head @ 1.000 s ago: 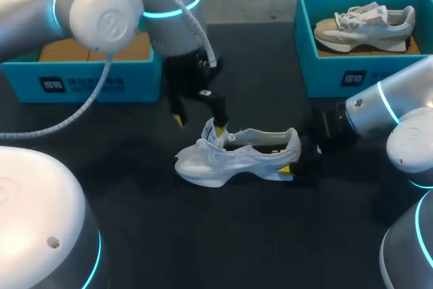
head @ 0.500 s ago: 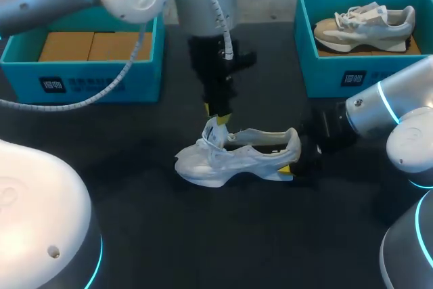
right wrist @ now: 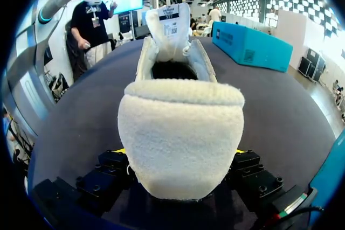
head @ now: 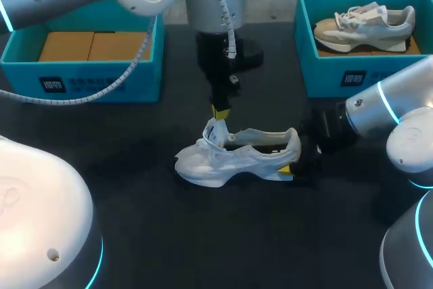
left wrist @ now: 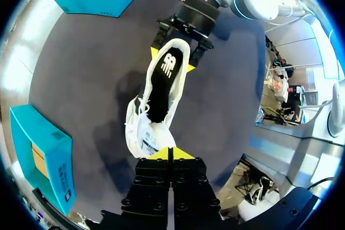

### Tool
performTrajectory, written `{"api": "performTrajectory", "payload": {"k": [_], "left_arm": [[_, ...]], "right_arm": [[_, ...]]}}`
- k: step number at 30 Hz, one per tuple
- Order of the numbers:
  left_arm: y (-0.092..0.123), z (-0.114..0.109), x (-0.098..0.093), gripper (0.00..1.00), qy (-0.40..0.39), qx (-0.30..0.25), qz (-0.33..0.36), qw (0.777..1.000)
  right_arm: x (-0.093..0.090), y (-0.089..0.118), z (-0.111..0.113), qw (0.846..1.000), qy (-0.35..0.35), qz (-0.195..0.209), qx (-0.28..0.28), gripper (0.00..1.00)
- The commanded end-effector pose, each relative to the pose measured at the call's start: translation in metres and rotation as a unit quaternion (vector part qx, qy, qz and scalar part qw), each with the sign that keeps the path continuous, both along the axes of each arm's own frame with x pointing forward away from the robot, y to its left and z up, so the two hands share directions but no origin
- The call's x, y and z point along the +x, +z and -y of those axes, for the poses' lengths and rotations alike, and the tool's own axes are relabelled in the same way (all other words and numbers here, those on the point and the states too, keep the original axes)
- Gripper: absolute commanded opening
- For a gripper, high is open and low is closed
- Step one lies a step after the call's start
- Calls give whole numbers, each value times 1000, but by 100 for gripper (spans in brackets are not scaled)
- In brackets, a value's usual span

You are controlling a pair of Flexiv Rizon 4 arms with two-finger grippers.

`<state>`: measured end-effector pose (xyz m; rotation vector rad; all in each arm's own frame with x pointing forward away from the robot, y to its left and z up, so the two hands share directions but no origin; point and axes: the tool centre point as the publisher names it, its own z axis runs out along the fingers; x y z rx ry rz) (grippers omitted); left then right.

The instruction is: Take the shoe out of the shoebox, open the shoe tongue, remove and reinsert the insole, then place the shoe into the shoebox

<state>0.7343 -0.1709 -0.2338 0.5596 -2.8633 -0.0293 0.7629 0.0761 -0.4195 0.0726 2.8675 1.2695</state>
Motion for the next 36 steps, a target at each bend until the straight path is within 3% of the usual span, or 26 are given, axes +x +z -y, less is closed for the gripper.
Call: {"api": "performTrajectory", "payload": {"k": [1, 7, 20, 36], "left_arm": [[-5, 5, 0, 0, -20, -26, -13, 999], [-18, 16, 5, 0, -55, -39, -21, 998], [-35, 50, 12, 0, -105, -107, 56, 987], [-35, 50, 12, 0, -105, -107, 56, 987]], "right_arm": [[0, -1, -1, 1000, 0, 0, -1, 0], [0, -1, -1, 1000, 0, 0, -1, 0], [0, -1, -1, 1000, 0, 0, -1, 0], [0, -1, -1, 1000, 0, 0, -1, 0]]}}
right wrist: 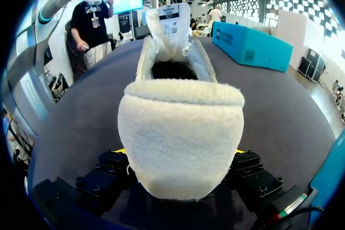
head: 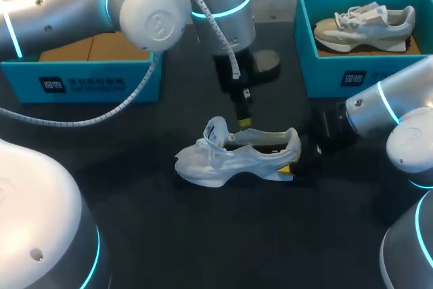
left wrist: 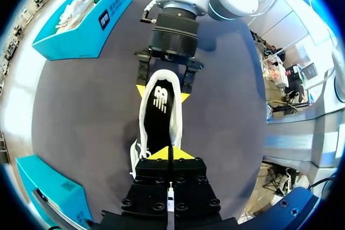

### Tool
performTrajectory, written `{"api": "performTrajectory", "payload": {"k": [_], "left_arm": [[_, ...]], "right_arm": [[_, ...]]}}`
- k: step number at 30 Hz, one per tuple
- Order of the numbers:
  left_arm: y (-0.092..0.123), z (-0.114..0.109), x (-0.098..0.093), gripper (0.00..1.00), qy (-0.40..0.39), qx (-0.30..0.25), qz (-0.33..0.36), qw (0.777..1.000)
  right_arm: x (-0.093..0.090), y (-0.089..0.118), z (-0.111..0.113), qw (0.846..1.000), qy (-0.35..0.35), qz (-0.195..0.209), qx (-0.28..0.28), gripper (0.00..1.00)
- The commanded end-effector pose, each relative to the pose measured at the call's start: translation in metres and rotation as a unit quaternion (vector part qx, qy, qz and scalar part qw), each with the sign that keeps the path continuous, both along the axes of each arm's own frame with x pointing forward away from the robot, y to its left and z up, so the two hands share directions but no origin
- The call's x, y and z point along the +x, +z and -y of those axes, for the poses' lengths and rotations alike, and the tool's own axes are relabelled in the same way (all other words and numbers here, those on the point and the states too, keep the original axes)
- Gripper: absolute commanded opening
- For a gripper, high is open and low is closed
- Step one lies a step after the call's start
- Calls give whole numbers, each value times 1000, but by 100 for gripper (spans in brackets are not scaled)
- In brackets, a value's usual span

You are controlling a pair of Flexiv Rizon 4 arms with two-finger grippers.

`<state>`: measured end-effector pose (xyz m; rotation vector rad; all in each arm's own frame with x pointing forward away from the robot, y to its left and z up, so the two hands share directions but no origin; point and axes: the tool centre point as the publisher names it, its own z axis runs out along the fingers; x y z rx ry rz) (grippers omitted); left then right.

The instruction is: Take the shoe out of the shoebox, open the shoe tongue, remove and reinsert the insole, then place the shoe into the shoebox

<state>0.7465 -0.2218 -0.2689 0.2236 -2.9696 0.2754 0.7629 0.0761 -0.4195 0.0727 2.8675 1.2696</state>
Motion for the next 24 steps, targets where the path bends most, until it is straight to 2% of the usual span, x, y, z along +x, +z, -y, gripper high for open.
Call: {"api": "performTrajectory", "payload": {"k": [1, 5, 14, 24], "left_arm": [[-2, 2, 2, 0, -6, -24, -25, 999], [-3, 8, 12, 0, -6, -66, -5, 998], [-24, 21, 24, 0, -59, -36, -1, 998], [-49, 36, 22, 0, -100, -2, -19, 995]], "right_arm": [[0, -1, -1, 1000, 0, 0, -1, 0], [0, -1, -1, 1000, 0, 0, -1, 0], [0, -1, -1, 1000, 0, 0, -1, 0], [0, -1, -1, 1000, 0, 0, -1, 0]]}}
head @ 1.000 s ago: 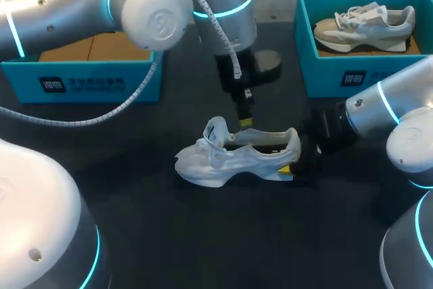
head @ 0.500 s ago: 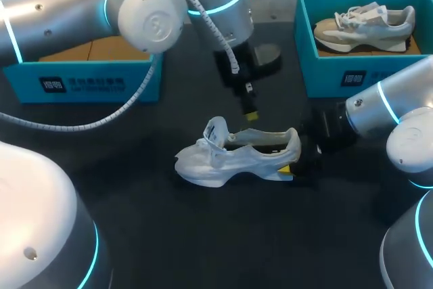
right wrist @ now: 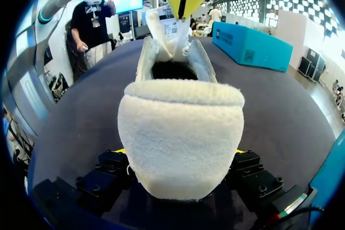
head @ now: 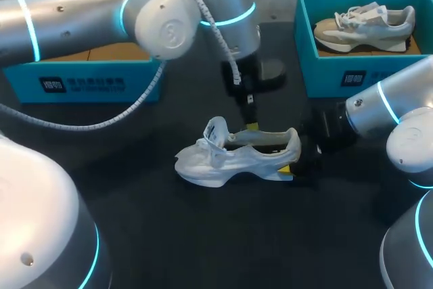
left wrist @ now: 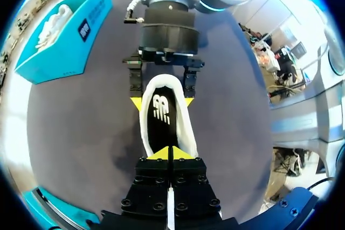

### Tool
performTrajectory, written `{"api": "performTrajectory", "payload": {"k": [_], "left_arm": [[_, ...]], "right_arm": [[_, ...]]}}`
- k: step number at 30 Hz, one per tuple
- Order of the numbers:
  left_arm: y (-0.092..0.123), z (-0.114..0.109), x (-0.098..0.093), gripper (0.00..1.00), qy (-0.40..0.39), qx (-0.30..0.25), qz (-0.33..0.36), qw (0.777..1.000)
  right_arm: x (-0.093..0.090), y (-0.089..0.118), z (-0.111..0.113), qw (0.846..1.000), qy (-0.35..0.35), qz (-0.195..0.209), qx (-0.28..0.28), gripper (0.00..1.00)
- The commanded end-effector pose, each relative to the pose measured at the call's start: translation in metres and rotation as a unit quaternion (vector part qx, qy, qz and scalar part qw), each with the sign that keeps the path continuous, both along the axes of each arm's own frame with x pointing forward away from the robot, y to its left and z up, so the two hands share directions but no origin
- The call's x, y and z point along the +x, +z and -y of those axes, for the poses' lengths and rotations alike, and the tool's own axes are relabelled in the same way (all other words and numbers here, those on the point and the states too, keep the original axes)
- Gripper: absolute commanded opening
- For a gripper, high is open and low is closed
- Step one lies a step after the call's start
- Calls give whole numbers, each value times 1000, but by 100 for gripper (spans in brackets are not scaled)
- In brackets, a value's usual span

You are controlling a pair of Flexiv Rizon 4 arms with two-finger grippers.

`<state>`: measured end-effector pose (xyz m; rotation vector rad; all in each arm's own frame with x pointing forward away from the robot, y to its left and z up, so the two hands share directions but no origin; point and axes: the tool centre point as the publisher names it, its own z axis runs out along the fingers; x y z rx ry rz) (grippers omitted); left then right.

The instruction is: Take the shoe out of the shoebox, open the shoe tongue, remove and reinsert the insole, then place the shoe into the shoebox

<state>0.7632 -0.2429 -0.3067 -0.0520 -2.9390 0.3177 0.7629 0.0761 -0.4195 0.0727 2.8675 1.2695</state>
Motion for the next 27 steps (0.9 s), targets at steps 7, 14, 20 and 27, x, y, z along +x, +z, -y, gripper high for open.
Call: {"api": "performTrajectory", "payload": {"k": [7, 14, 20, 27], "left_arm": [[-29, 23, 2, 0, -28, 35, -29, 999], [-42, 23, -3, 0, -34, 41, -46, 998], [-53, 22, -8, 0, -39, 46, -55, 997], [-64, 24, -19, 0, -53, 45, -65, 995]], "right_arm": [[0, -1, -1, 1000, 0, 0, -1, 0], [0, -1, -1, 1000, 0, 0, -1, 0], [0, -1, -1, 1000, 0, 0, -1, 0], [0, -1, -1, 1000, 0, 0, -1, 0]]}}
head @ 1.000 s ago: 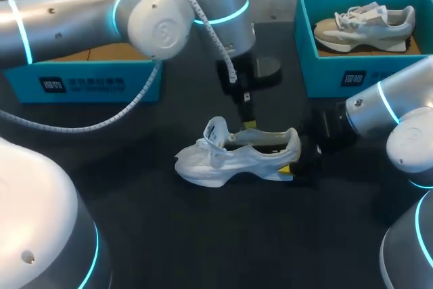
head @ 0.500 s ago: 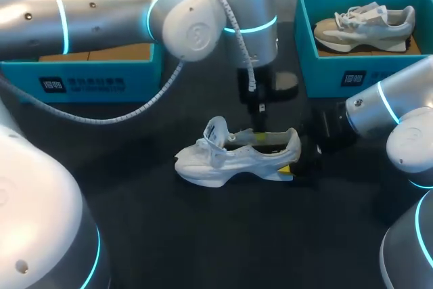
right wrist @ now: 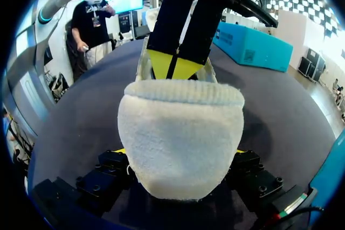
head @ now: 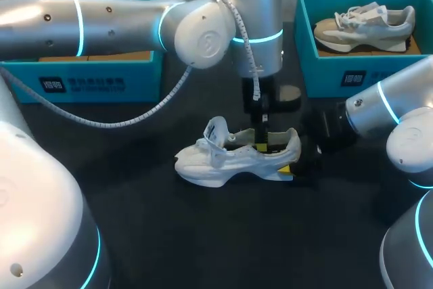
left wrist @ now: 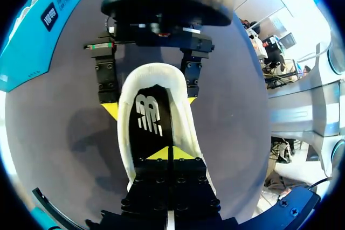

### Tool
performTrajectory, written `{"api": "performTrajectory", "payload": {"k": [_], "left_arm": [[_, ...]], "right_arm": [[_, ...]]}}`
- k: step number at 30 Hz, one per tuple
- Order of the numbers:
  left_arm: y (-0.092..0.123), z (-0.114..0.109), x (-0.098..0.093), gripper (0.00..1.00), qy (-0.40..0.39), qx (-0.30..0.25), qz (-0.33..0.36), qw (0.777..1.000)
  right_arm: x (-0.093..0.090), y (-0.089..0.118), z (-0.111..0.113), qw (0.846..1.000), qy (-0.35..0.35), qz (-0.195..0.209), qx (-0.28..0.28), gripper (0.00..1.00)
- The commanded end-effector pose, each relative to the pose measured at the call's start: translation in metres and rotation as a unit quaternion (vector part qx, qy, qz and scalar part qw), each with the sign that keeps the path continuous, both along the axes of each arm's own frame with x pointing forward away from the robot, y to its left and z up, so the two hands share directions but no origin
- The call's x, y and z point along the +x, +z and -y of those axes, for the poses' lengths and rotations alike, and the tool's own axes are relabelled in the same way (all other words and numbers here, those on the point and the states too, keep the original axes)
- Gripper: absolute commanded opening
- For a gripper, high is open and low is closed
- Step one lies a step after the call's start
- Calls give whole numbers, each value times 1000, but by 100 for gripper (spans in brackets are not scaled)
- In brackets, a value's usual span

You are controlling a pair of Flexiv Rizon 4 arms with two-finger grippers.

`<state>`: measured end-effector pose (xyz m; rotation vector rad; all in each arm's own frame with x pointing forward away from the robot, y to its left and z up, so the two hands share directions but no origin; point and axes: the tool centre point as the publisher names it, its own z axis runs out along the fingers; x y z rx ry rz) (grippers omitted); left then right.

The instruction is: Take the shoe out of the shoebox, open the shoe tongue, remove and reinsert the insole, then place the shoe into the shoebox

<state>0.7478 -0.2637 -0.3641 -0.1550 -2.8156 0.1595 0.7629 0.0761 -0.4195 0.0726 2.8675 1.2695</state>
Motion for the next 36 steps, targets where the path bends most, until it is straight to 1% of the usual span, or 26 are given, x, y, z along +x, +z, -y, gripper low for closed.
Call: {"api": "performTrajectory", "payload": {"k": [1, 6, 7, 9, 10, 11, 13, 15, 16, 19, 26, 30, 32, 34, 36], "left_arm": [[-8, 3, -5, 0, -5, -4, -7, 1000], [-12, 5, -13, 1, -12, -10, -12, 1000], [-13, 5, -13, 9, -12, -10, -12, 1000], [-15, 5, -14, 17, -12, -10, -11, 1000], [-15, 5, -15, 22, -12, -9, -10, 1000], [-16, 5, -15, 32, -12, -7, -8, 1000], [-18, 5, -15, 38, -14, -5, -5, 1000], [-19, 5, -15, 47, -14, -5, -3, 1000], [-20, 5, -15, 48, -14, -4, -2, 1000], [-23, 5, -16, 47, -17, -4, 5, 1000], [-38, 2, -14, 47, -29, -3, 35, 999], [-47, 1, -12, 45, -34, -7, 52, 998], [-52, 1, -12, 44, -40, -12, 71, 997], [-56, 1, -12, 41, -43, -11, 89, 995], [-60, 1, -13, 26, -46, -8, 95, 994]], "right_arm": [[0, -1, -1, 1000, 0, 0, -1, 0], [0, -1, -1, 1000, 0, 0, -1, 0], [0, -1, -1, 1000, 0, 0, -1, 0], [0, -1, -1, 1000, 0, 0, -1, 0], [0, -1, -1, 1000, 0, 0, -1, 0], [0, -1, -1, 1000, 0, 0, -1, 0], [0, -1, -1, 1000, 0, 0, -1, 0], [0, -1, -1, 1000, 0, 0, -1, 0], [0, -1, -1, 1000, 0, 0, -1, 0], [0, -1, -1, 1000, 0, 0, -1, 0], [0, -1, -1, 1000, 0, 0, -1, 0], [0, -1, -1, 1000, 0, 0, -1, 0], [0, -1, -1, 1000, 0, 0, -1, 0], [0, -1, -1, 1000, 0, 0, -1, 0], [0, -1, -1, 1000, 0, 0, -1, 0]]}}
